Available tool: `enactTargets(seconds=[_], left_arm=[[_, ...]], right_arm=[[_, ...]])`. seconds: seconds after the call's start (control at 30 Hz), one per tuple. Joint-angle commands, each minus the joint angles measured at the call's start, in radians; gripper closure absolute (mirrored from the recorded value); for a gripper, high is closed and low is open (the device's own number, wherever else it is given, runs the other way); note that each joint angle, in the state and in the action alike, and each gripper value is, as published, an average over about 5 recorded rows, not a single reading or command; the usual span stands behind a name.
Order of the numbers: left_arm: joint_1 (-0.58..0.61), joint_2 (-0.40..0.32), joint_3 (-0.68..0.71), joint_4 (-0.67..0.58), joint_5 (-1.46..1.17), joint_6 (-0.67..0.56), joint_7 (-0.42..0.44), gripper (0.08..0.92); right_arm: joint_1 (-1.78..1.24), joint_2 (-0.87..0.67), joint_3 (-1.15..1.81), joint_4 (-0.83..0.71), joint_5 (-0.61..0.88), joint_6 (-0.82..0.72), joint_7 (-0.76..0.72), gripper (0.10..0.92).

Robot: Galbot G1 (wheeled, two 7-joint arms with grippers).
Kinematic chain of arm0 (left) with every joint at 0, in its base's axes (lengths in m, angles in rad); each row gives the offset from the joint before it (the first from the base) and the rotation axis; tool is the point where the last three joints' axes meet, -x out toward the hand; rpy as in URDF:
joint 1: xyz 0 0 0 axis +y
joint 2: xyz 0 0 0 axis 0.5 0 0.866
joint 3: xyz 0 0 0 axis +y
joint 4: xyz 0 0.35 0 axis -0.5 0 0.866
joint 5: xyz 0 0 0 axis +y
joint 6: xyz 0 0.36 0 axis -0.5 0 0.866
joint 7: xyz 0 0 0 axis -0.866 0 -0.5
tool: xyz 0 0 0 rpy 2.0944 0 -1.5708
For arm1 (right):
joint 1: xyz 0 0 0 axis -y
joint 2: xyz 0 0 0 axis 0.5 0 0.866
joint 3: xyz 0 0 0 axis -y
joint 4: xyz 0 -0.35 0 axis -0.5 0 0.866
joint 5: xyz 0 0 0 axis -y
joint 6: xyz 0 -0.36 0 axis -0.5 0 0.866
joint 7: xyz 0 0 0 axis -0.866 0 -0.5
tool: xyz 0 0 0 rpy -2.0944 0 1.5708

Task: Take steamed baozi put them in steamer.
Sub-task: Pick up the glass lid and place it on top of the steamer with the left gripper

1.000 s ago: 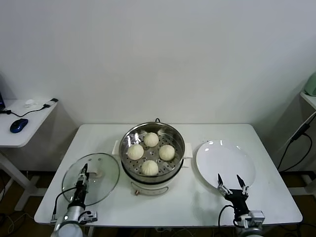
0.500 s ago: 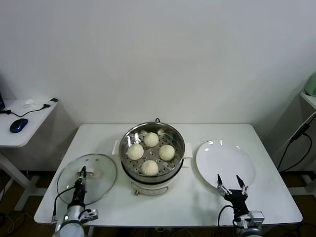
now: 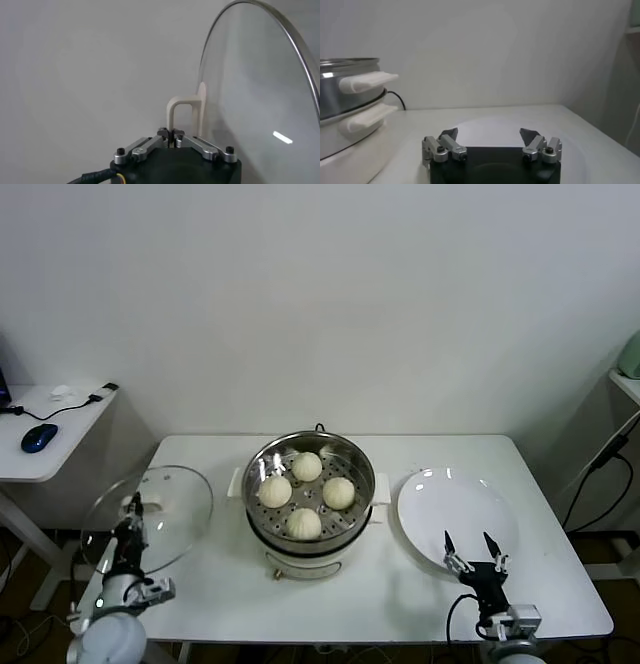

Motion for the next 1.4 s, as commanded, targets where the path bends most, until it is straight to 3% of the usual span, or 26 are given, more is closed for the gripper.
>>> enactTargets(seconds=[0.03,0.17,0.33,0.63,0.93,1.4], left_arm=[[0.033,0.016,-0.007,-0.081,-0.045,0.004,0.052,0.867],[0.031,0.064,-0.027,-0.243,-0.100,0.119,0.158,0.867],[-0.002,0.073,0.027,-0.355,-0.075,0.202,0.208,0.867],[-0.069,-0.003,0.354,-0.423,0.109,0.370,0.240,0.867],[-0.168,-0.123,0.591,-0.366,0.316,0.459,0.329,0.867],[-0.244,-0.296,0.755,-0.203,0.499,0.483,0.354,0.867]], right_arm=[[0.002,0.000,0.003,0.017,-0.037,-0.053,0.014,0.203],[0.002,0.000,0.001,0.016,-0.037,-0.052,0.013,0.203],[0.004,0.000,-0.006,0.009,-0.033,-0.039,0.003,0.203],[0.005,-0.003,-0.010,-0.025,-0.034,-0.006,-0.016,0.203],[0.007,-0.005,-0.012,-0.049,-0.030,0.024,-0.023,0.203],[-0.004,-0.013,-0.011,-0.063,-0.012,0.049,-0.021,0.203]])
